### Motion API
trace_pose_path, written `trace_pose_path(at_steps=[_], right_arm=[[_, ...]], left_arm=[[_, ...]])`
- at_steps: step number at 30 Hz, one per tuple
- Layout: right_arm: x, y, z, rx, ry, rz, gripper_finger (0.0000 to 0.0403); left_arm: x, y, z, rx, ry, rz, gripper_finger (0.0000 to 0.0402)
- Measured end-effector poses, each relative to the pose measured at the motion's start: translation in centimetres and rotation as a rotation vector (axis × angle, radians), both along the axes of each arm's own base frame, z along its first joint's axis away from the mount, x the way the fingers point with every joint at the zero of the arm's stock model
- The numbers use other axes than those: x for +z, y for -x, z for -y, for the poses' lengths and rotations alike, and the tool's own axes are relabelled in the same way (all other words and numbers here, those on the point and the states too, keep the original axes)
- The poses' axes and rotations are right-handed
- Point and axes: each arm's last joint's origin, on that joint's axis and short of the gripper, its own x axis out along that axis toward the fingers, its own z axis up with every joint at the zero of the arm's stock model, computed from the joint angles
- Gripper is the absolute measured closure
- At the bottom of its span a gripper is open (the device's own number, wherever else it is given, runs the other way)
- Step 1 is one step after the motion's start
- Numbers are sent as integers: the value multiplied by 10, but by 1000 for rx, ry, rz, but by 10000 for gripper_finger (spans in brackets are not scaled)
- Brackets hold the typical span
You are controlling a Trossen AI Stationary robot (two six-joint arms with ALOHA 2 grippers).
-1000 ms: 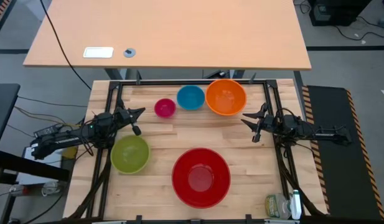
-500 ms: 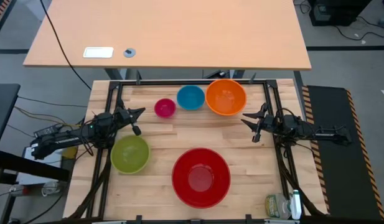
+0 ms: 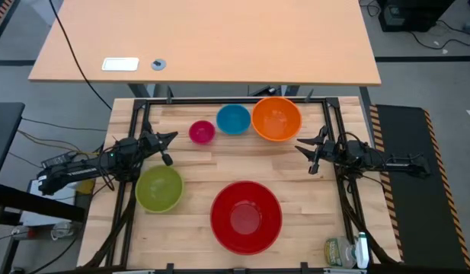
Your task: Nest bowls inside each other
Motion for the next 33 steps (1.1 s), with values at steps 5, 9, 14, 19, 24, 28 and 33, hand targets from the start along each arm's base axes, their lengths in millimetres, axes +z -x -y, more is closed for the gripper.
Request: trace_pose_path(at_steps=[5, 9, 14, 19, 24, 28, 33], right_arm=[[0, 0, 0, 0, 0, 0, 275], [0, 0, 0, 0, 0, 0, 275], [0, 0, 0, 0, 0, 0, 275], [0, 0, 0, 0, 0, 0, 275], [0, 0, 0, 0, 0, 0, 275], [0, 0, 0, 0, 0, 0, 275], [0, 0, 0, 0, 0, 0, 275]], left_arm=[[0, 0, 0, 0, 0, 0, 399], [0, 0, 0, 0, 0, 0, 399], [0, 0, 0, 0, 0, 0, 399], [0, 0, 0, 0, 0, 0, 399], [0, 0, 0, 0, 0, 0, 399], [0, 0, 0, 0, 0, 0, 399], [2, 0, 0, 1, -5, 17, 399]])
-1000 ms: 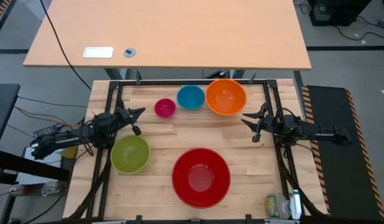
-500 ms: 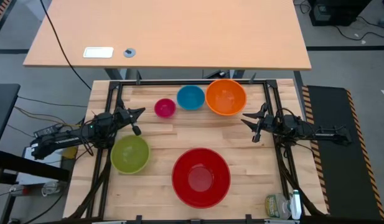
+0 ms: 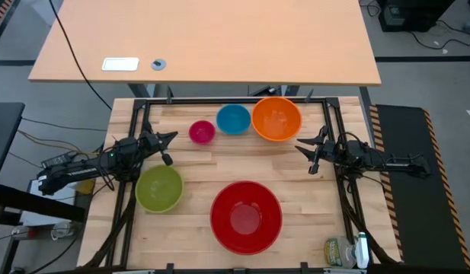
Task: Nest bowls inside each other
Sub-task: Stack the orange bowl on top of the red bowl
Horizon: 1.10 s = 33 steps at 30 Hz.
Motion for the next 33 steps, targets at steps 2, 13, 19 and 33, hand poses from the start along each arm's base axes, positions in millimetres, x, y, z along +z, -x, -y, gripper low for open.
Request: trace_pose_path(at_steps=[2, 13, 19, 33], right_arm=[[0, 0, 0, 0, 0, 0, 275], [30, 7, 3, -88, -123, 378, 275], [32, 10, 12, -266, -472, 597, 275], [97, -29, 18, -235, -565, 447, 275]], left_arm=[[4, 0, 0, 0, 0, 48, 399], [32, 4, 1, -101, 523, 751, 399], [37, 6, 2, -146, 666, 893, 399], [55, 13, 1, -149, 691, 1090, 399]])
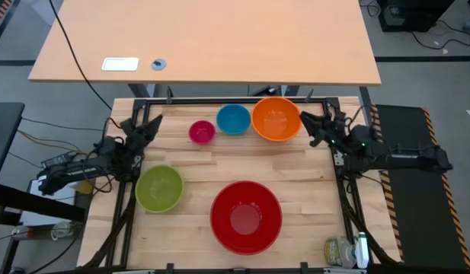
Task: Nest bowls inside each other
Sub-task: Stack the orange bowl on top of the red bowl
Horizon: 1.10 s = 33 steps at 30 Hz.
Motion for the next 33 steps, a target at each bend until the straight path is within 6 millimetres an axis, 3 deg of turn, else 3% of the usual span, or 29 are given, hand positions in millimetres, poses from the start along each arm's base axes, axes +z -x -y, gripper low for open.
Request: trace_pose_path(at_steps=[8, 16, 19, 23, 29, 33], right_arm=[[35, -13, 5, -8, 1, 115, 275], [43, -15, 2, 116, 57, 187, 276], [35, -21, 5, 114, -50, 64, 281], [21, -26, 14, -54, -258, -232, 287], [1, -20, 33, -258, -529, -602, 288], [-13, -18, 46, -321, -635, -711, 277]], left_arm=[[32, -7, -2, 3, 45, -193, 388], [60, -26, -6, -7, 32, -352, 289], [67, -37, -7, -69, 5, -400, 252], [70, -49, -9, -100, -24, -470, 222], [69, -58, -12, -115, 22, -475, 205], [68, -59, -11, -142, 43, -463, 205]])
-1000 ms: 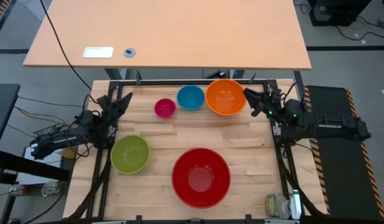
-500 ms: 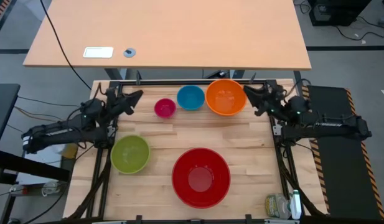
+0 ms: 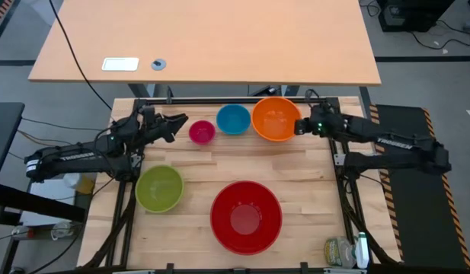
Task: Nest bowls inside each other
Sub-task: Stack the orange bowl on top of the red bowl
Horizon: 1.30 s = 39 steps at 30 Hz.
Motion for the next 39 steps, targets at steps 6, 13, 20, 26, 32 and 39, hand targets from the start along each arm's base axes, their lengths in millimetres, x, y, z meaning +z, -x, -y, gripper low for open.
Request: trace_pose_path(at_steps=[6, 13, 20, 26, 32, 39], right_arm=[[-13, 0, 23, -92, -78, -53, 232], [-30, 0, 47, -132, -219, -81, 176], [-44, -7, 62, -151, -305, -48, 167], [-63, -22, 73, -141, -339, -55, 198], [-78, -31, 76, -153, -374, -83, 261], [-84, -34, 77, -196, -402, -86, 371]], left_arm=[[0, -1, 0, -14, -1, -5, 205], [-2, -1, 0, -15, 5, -23, 205], [-2, -1, 0, -15, 4, -25, 205], [-6, -1, 0, -16, 15, -67, 205], [-8, -1, 1, -40, 21, -81, 205], [-9, -2, 2, -89, 24, -91, 205]])
